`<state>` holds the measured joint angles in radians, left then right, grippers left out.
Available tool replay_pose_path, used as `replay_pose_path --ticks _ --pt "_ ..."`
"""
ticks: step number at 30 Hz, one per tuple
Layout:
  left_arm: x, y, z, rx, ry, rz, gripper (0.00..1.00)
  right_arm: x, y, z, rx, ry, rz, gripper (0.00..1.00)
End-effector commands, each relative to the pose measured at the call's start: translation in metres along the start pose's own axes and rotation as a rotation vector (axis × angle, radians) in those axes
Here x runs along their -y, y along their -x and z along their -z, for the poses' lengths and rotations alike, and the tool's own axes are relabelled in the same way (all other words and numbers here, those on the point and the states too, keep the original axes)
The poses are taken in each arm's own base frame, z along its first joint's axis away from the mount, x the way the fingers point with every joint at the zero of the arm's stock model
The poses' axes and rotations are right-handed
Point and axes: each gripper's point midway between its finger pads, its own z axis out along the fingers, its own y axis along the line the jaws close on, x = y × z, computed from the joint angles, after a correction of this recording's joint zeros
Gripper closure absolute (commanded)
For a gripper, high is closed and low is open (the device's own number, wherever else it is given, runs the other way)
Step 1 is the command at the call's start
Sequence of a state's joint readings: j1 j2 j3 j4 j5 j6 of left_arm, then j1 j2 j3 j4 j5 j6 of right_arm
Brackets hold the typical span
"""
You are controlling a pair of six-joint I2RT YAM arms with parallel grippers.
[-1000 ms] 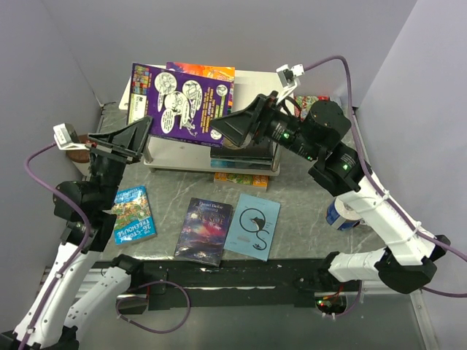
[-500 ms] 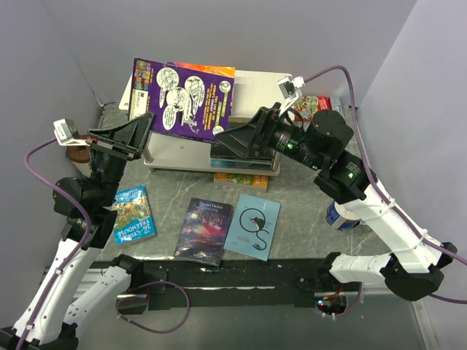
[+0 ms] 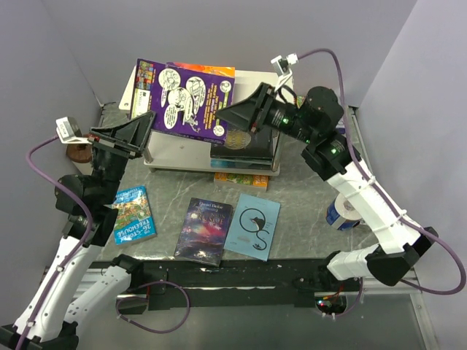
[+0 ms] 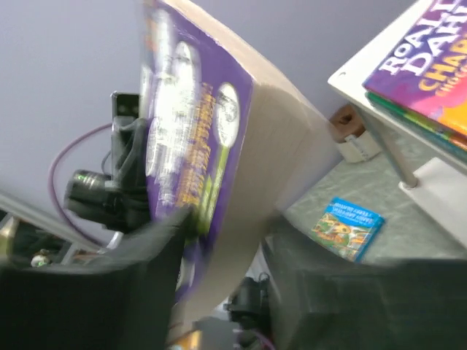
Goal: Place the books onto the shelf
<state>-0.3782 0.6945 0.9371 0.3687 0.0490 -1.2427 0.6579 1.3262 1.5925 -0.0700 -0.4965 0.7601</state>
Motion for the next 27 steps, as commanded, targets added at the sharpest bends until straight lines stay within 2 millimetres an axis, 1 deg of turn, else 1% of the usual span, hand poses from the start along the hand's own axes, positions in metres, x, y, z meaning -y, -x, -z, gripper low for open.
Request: replay_pose_path --ticks 1,2,3,4,5,6,7,8,9,10,11,12,13,14,15,16,17,20,21,22,23,24,25,27 --pt "0.037 0.007 -0.003 0.006 -0.108 0.017 0.99 -0.035 0.033 0.005 0.035 0.106 0.044 0.9" --pt "0.029 0.005 -0.006 -0.003 -0.077 0.013 0.99 -0.038 0.041 0.006 0.037 0.105 0.057 0.97" --pt "0.02 0.002 -0.011 -0.013 -0.053 0.01 0.99 -0.033 0.038 0.002 0.01 0.099 0.047 1.0" --pt "0.018 0.001 -0.014 -0.022 -0.042 0.0 0.99 -0.026 0.035 0.001 -0.016 0.077 0.032 1.0" --pt "0.014 -0.003 -0.017 -0.037 -0.027 -0.009 0.92 -0.03 0.042 0.003 -0.013 0.082 0.05 1.0" --pt "0.002 -0.008 -0.022 -0.058 0.011 -0.022 0.85 -0.023 0.04 -0.002 -0.036 0.071 0.046 1.0" --pt "-0.001 -0.009 -0.026 -0.067 0.018 -0.053 0.76 -0.021 0.04 -0.002 -0.046 0.061 0.059 1.0" --pt "-0.005 -0.01 -0.029 -0.072 0.034 -0.067 0.52 -0.023 0.042 -0.001 -0.065 0.047 0.055 1.0" --pt "-0.018 -0.013 -0.032 -0.084 0.073 -0.083 0.38 -0.013 0.044 -0.002 -0.075 0.028 0.052 1.0" --pt "-0.019 -0.012 -0.035 -0.087 0.072 -0.137 0.28 -0.016 0.049 0.0 -0.07 0.032 0.06 1.0" --pt "-0.024 -0.013 -0.037 -0.093 0.087 -0.16 0.15 -0.013 0.051 0.001 -0.077 0.027 0.052 1.0" --pt "-0.035 -0.011 -0.04 -0.085 0.138 -0.179 0.11 -0.003 0.057 0.002 -0.077 0.014 0.046 1.0" --pt "-0.042 -0.009 -0.04 -0.079 0.167 -0.213 0.07 -0.009 0.062 0.006 -0.087 0.039 0.046 1.0" --pt "-0.045 -0.007 -0.041 -0.072 0.185 -0.229 0.02 -0.007 0.065 0.007 -0.094 0.043 0.039 1.0" --pt "-0.048 -0.003 -0.042 -0.057 0.202 -0.247 0.02 0.001 0.07 0.006 -0.095 0.038 0.03 1.0" --pt "-0.051 -0.003 -0.042 -0.061 0.205 -0.269 0.02 -0.005 0.071 0.008 -0.108 0.066 0.019 1.0" --pt "-0.051 -0.003 -0.041 -0.06 0.201 -0.282 0.03 -0.004 0.075 0.008 -0.105 0.072 0.018 1.0" --pt "-0.055 0.008 -0.043 -0.009 0.221 -0.337 0.02 0.0 0.085 0.007 -0.098 0.092 -0.001 1.0" --pt "-0.054 0.011 -0.044 -0.002 0.228 -0.35 0.02 0.007 0.088 0.003 -0.097 0.096 -0.007 1.0" --pt "-0.061 0.014 -0.043 0.004 0.264 -0.377 0.01 0.01 0.095 0.004 -0.087 0.093 -0.018 1.0" --pt "-0.065 0.016 -0.043 0.009 0.286 -0.391 0.01 0.013 0.098 0.004 -0.083 0.095 -0.019 1.0" --pt "-0.065 0.02 -0.043 0.018 0.304 -0.404 0.01 0.019 0.099 0.0 -0.082 0.089 -0.023 1.0" --pt "-0.072 0.028 -0.041 0.052 0.352 -0.425 0.01 0.021 0.103 0.0 -0.074 0.084 -0.012 1.0" --pt "-0.091 0.035 -0.03 0.07 0.458 -0.451 0.01 0.031 0.107 -0.004 -0.066 0.076 -0.01 1.0"
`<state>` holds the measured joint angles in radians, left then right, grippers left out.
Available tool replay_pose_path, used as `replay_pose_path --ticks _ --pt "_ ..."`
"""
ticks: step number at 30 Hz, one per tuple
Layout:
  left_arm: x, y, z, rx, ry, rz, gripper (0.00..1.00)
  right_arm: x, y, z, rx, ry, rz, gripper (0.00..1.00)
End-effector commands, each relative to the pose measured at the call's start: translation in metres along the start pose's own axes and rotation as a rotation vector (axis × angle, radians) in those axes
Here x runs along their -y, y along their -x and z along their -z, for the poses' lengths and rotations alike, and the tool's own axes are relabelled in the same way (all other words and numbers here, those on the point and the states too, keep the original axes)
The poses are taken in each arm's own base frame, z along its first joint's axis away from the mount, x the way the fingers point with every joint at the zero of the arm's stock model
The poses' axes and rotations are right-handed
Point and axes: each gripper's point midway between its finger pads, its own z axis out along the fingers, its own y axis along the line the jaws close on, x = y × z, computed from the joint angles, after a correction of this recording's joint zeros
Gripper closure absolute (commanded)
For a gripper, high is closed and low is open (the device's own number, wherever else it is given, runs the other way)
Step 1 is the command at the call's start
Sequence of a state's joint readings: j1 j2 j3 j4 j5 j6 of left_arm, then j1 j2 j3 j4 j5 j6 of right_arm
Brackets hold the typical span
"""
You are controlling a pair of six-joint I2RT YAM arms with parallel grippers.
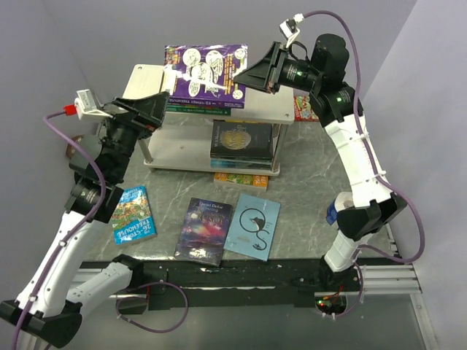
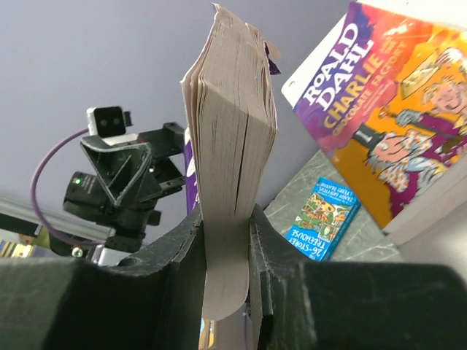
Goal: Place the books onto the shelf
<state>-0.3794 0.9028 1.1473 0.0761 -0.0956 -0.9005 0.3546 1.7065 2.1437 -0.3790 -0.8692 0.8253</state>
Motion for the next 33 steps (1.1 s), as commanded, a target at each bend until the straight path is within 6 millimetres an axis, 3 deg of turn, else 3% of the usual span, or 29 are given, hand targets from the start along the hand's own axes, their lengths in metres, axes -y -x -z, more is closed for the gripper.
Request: replay_pose_path --ticks 1,3,7,17,29,31,32,33 --pt "-0.031 0.025 0.007 0.094 0.195 -0.097 0.0 -0.04 0.03 0.009 0.074 0.12 0.125 1.0" --pt "-0.059 0.032 0.019 0.141 0.335 -0.114 0.01 -0.025 0.035 0.003 0.074 0.103 0.107 1.0" --pt "-0.084 0.041 0.037 0.202 0.443 -0.142 0.03 -0.005 0.043 -0.004 0.082 0.068 0.112 1.0" --pt "-0.098 0.032 0.043 0.162 0.466 -0.187 0.04 0.049 0.044 -0.025 0.066 0.016 0.091 1.0" --pt "-0.104 0.019 0.035 0.111 0.448 -0.183 0.04 0.08 0.046 -0.022 0.063 -0.051 0.064 1.0" --pt "-0.105 0.017 0.033 0.103 0.448 -0.183 0.04 0.082 0.045 -0.022 0.056 -0.061 0.059 0.9" --pt "-0.105 0.016 0.033 0.098 0.444 -0.181 0.04 0.082 0.045 -0.022 0.055 -0.06 0.065 0.71" --pt "-0.105 0.015 0.033 0.096 0.442 -0.18 0.04 0.084 0.044 -0.022 0.051 -0.064 0.065 0.63"
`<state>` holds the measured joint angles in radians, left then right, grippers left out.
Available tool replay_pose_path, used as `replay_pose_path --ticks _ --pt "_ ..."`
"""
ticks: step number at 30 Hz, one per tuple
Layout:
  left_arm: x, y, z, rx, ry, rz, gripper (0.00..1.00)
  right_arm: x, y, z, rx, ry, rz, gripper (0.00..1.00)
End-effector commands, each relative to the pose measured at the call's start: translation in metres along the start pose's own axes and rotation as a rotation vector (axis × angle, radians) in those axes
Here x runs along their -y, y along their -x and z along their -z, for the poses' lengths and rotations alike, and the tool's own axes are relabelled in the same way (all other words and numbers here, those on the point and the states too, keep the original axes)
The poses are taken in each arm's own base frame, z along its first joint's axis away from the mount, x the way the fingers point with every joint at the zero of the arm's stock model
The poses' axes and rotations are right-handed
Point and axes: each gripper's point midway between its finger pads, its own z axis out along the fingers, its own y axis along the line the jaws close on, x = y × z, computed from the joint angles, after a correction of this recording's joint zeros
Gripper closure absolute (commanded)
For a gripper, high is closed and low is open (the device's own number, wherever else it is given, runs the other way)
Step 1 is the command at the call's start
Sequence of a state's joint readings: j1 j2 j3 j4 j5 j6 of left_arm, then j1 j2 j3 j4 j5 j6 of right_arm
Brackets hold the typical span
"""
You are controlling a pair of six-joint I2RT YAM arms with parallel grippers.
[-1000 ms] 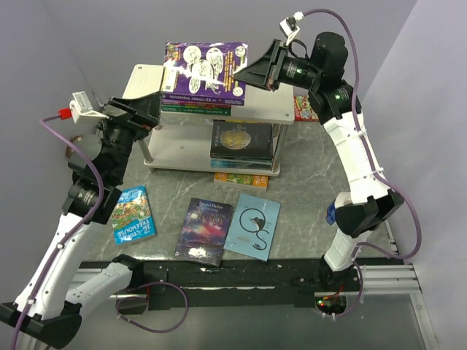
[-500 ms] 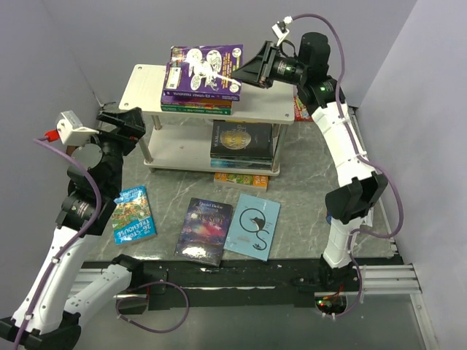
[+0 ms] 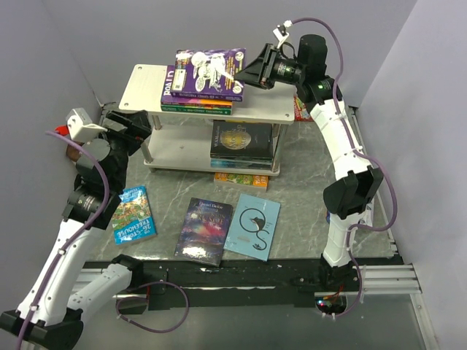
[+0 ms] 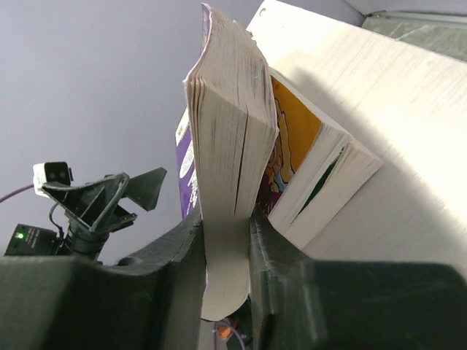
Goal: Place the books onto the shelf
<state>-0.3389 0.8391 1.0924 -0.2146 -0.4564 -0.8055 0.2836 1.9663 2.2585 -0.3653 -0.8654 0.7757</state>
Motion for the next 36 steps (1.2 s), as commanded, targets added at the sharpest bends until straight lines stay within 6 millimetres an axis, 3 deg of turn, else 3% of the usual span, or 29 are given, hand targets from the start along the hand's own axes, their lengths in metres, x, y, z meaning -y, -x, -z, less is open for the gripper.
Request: replay_pose_path --ticks 1,2,5,12,20,22,24,25,26,28,29,30,32,33,34,35,36 --pt "0.005 -0.002 -0.001 -0.014 -0.03 -0.002 0.04 -0.033 0.021 0.016 0.06 0.048 0.114 0.56" --pt "0.005 -0.003 -0.002 -0.019 -0.032 -0.004 0.04 -0.033 0.019 0.016 0.055 0.045 0.111 0.47" --pt "0.004 -0.005 -0.003 -0.027 -0.029 -0.003 0.04 -0.031 0.018 0.016 0.048 0.036 0.106 0.36" --pt "0.006 0.0 -0.003 -0.017 -0.036 -0.009 0.04 -0.025 0.02 0.024 0.071 -0.027 0.108 0.23" --pt "0.012 0.013 -0.004 0.002 -0.035 -0.037 0.04 -0.023 0.038 0.058 0.199 -0.184 0.151 0.04" --pt "0.015 0.016 -0.005 0.003 -0.04 -0.035 0.04 -0.034 0.041 0.07 0.236 -0.202 0.172 0.0" --pt "0.019 0.018 -0.008 0.005 -0.046 -0.036 0.04 -0.035 0.04 0.08 0.267 -0.241 0.193 0.0" --pt "0.022 0.023 -0.009 0.017 -0.049 -0.034 0.04 -0.046 0.045 0.091 0.313 -0.26 0.22 0.01" --pt "0.023 0.029 -0.009 0.034 -0.047 -0.032 0.04 -0.042 0.041 0.093 0.32 -0.279 0.233 0.0" --pt "0.034 0.04 -0.011 0.071 -0.083 -0.014 0.03 -0.061 0.039 0.105 0.383 -0.293 0.284 0.01" --pt "0.038 0.045 -0.012 0.083 -0.1 -0.014 0.03 -0.055 0.033 0.104 0.385 -0.307 0.299 0.05" --pt "0.047 0.045 -0.012 0.068 -0.144 -0.013 0.01 -0.064 0.027 0.105 0.387 -0.298 0.312 0.08" --pt "0.063 0.048 -0.02 0.05 -0.203 -0.016 0.03 -0.058 0.019 0.101 0.376 -0.328 0.321 0.25" --pt "0.074 0.031 -0.028 -0.032 -0.265 -0.031 0.12 -0.057 0.01 0.094 0.348 -0.33 0.322 0.32" --pt "0.083 0.038 -0.029 -0.04 -0.306 -0.033 0.16 -0.049 0.005 0.09 0.336 -0.351 0.326 0.42" --pt "0.088 0.035 -0.033 -0.065 -0.33 -0.03 0.18 -0.048 0.001 0.087 0.328 -0.351 0.325 0.42" --pt "0.094 0.021 -0.036 -0.136 -0.377 -0.026 0.17 -0.051 -0.001 0.085 0.328 -0.335 0.327 0.39"
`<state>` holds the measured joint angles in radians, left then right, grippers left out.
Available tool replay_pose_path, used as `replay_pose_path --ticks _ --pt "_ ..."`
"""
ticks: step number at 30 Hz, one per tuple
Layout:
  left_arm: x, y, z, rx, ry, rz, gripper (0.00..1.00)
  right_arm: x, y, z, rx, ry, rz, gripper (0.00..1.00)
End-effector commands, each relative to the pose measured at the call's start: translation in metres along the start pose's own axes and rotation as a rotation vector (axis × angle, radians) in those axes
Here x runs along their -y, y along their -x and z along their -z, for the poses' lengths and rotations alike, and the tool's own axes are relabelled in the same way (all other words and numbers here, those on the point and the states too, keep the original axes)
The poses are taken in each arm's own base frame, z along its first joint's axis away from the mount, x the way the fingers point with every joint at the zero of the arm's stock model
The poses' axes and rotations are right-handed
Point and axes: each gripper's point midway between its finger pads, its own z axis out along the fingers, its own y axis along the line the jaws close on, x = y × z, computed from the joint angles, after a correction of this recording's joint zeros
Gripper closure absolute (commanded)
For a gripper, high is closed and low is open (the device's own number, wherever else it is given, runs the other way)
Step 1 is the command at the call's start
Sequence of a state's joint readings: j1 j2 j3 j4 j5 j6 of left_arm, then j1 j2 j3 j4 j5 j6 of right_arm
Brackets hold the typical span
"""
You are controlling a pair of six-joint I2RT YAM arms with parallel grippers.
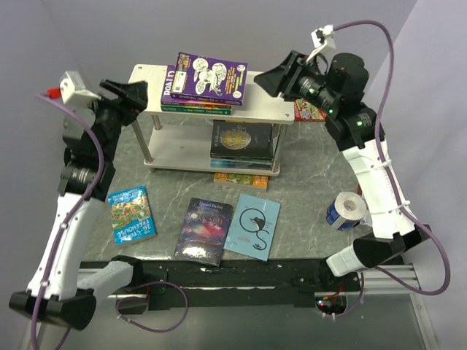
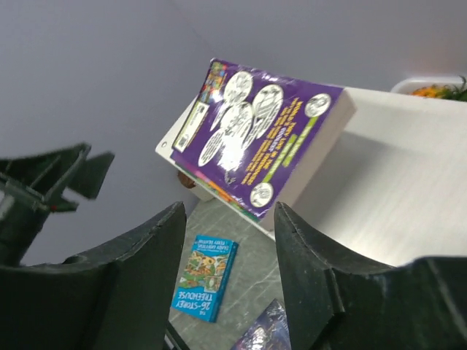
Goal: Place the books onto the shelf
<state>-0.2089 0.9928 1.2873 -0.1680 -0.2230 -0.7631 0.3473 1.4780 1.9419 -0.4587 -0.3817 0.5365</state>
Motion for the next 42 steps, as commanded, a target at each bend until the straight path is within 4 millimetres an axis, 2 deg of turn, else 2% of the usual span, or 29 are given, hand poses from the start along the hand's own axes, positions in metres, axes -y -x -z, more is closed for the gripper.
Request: replay_pose_path --ticks 1,4,7,12,20,23,27,38,42 --pt "0.05 -0.008 -0.015 -0.131 -0.264 0.029 0.16 0.014 -0.021 -0.017 -0.006 -0.044 0.024 0.3" --pt "0.053 -0.025 -0.021 -0.215 -0.325 0.05 0.12 0.011 -0.026 -0.021 -0.014 -0.024 0.01 0.24" --pt "0.056 -0.033 -0.029 -0.254 -0.356 0.054 0.1 0.012 -0.032 -0.028 -0.03 -0.034 0.01 0.25" --pt "0.07 -0.029 -0.035 -0.247 -0.433 0.07 0.16 0.011 -0.035 -0.036 -0.032 -0.035 0.007 0.28" --pt "0.073 -0.023 -0.042 -0.232 -0.435 0.068 0.22 0.016 -0.038 -0.047 -0.038 -0.053 0.004 0.3" --pt "0.073 -0.025 -0.044 -0.235 -0.441 0.073 0.24 0.018 -0.038 -0.05 -0.044 -0.061 0.006 0.3" --pt "0.067 -0.037 -0.051 -0.272 -0.428 0.08 0.26 0.023 -0.042 -0.058 -0.062 -0.068 0.001 0.31" --pt "0.066 -0.048 -0.053 -0.296 -0.461 0.104 0.29 0.022 -0.045 -0.065 -0.063 -0.049 0.0 0.4" --pt "0.067 -0.05 -0.055 -0.308 -0.468 0.104 0.31 0.021 -0.044 -0.066 -0.057 -0.045 0.005 0.5"
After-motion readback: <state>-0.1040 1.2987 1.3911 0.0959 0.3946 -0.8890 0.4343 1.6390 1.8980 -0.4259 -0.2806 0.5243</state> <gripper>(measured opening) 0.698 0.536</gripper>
